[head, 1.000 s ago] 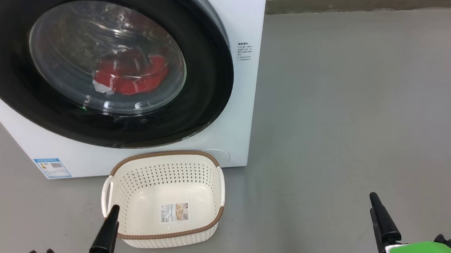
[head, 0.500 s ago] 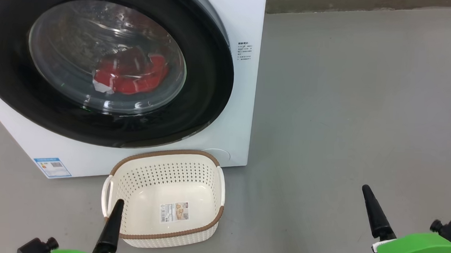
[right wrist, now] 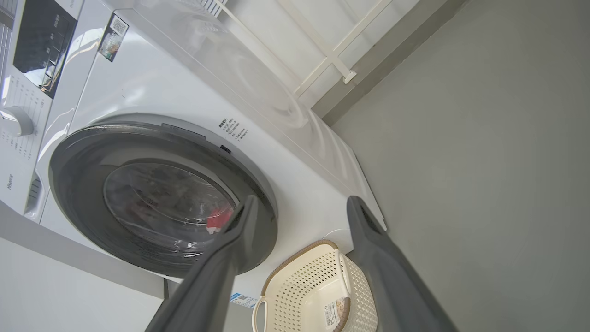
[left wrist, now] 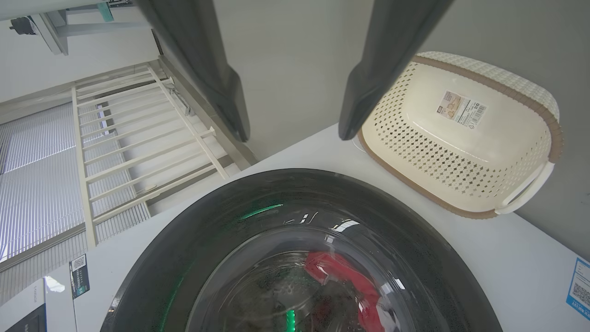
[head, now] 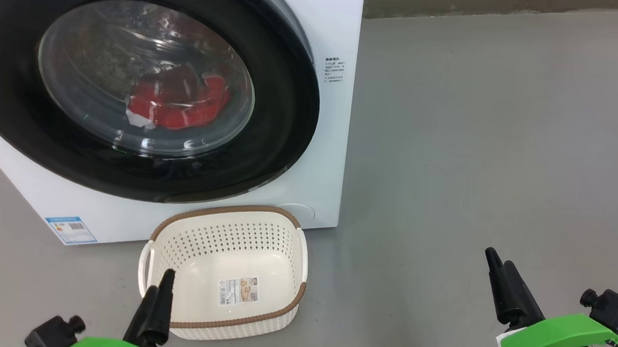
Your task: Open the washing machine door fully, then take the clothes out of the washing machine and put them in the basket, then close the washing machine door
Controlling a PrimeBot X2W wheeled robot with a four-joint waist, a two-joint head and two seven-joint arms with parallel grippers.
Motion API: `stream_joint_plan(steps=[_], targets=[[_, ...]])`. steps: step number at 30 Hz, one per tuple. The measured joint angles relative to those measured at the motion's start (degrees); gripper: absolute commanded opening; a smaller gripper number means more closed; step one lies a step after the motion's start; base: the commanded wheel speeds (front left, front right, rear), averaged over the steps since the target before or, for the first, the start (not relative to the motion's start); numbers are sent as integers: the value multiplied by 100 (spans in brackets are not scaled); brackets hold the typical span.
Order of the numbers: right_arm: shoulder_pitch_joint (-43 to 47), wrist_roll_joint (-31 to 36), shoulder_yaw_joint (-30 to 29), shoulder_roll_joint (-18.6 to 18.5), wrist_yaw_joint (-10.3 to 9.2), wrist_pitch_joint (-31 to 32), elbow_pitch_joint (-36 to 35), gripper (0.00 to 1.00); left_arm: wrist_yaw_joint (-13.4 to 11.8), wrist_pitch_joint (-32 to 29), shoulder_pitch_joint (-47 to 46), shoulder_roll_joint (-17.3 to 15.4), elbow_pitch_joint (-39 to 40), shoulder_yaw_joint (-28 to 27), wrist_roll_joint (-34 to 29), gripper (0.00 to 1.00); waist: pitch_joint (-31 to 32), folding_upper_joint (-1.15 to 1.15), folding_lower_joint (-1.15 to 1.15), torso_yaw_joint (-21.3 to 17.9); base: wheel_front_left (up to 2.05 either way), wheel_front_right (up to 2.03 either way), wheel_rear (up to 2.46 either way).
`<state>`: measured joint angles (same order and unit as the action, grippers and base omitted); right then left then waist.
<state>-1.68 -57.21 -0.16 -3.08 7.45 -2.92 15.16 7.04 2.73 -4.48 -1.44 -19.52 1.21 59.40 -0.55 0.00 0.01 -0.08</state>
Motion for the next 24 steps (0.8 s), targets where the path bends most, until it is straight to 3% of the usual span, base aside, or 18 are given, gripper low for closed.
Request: stream_joint_plan(steps=[24], targets=[[-94,1528,270,-90,0,-372,-241,100,3,398,-230,-2,16,113,-1515,100,-64,0,0,21,0,0,0]])
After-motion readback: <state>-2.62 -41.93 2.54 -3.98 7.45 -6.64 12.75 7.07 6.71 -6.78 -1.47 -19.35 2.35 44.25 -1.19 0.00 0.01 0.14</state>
